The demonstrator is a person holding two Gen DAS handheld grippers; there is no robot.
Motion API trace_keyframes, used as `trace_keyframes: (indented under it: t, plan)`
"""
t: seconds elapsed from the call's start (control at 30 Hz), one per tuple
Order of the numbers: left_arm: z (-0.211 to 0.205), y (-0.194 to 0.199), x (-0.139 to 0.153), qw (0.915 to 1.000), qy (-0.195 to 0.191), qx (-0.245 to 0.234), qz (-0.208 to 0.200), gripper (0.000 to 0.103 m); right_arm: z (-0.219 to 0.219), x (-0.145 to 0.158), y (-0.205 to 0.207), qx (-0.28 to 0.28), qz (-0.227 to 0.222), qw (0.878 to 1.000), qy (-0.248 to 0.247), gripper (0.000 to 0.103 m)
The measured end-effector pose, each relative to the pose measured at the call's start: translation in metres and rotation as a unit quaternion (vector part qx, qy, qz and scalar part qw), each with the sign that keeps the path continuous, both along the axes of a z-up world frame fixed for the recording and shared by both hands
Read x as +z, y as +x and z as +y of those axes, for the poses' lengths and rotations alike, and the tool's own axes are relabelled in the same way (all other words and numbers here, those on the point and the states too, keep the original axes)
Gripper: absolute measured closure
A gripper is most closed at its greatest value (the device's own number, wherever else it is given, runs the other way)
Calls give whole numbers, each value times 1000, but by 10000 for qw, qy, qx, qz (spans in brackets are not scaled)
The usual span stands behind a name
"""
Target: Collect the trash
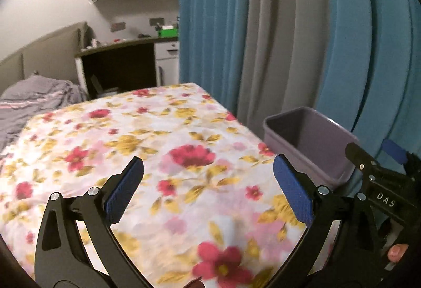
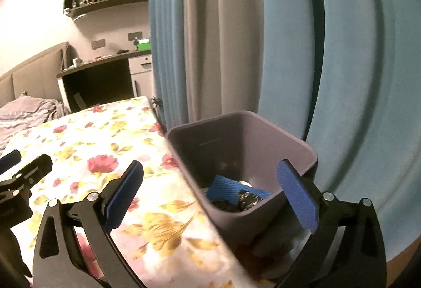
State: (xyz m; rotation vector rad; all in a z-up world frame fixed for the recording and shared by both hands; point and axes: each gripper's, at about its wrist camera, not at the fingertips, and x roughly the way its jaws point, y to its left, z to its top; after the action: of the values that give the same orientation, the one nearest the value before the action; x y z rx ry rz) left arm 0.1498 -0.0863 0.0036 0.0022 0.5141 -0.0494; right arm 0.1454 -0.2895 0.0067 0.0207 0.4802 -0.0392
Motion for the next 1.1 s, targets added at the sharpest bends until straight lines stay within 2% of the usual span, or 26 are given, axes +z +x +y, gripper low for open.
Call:
trace_keyframes:
  t: [0.07,0.3,0.47,0.77,1.1]
  plan:
    - [9,-17,3,10000,24,64,-61,6,9,3,-12,68,-33,10000,-27,6]
    - [45,-62,1,9993,-249,290,-42,6,37,8,-52,187,-159,9997,-51,6]
    - [62,-87,-3,9989,-349,301,33,6,49,9,-77,187,-217,9996,5,6]
    - [76,-127,2,9986,-346,369,-158,6,69,17,-113,221,-414,9989,3,6]
    - [78,-145,9,9981,-375,354,-334,6,76,21,-134,296,-510,9983,-6,6]
